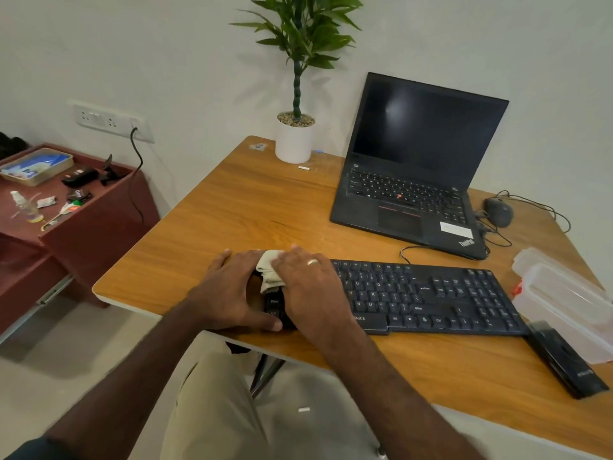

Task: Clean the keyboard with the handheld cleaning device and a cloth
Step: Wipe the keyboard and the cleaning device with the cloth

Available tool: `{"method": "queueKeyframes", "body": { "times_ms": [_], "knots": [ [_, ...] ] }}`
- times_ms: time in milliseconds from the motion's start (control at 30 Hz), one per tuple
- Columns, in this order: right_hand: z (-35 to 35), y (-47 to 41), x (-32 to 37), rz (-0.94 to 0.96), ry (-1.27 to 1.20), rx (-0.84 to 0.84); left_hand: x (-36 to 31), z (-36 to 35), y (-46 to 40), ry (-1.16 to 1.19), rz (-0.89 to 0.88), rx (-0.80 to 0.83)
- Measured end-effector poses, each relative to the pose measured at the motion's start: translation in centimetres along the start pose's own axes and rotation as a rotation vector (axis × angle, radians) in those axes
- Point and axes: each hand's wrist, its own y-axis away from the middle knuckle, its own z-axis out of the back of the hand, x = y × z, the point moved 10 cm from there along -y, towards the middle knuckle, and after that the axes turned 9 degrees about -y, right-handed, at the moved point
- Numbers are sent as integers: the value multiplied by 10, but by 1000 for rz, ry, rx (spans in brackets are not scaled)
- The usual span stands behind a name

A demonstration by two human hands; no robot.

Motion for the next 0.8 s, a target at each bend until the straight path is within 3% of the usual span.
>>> {"method": "queueKeyframes", "body": {
  "times_ms": [267, 500, 600, 700, 800],
  "knots": [
    [-2, 18, -6, 38, -102, 117, 0, 0, -1, -43, -7, 16],
    [38, 44, -75, -218, -27, 87, -1, 0, 1, -26, 2, 31],
    [51, 42, -81, -329, -56, -13, -1, 0, 0, -24, -1, 24],
    [46, 23, -38, -220, -116, -101, -1, 1, 1, -17, -2, 17],
    [6, 10, 9, -18, -133, 74, -3, 2, 1, 9, -9, -5]
  ]
}}
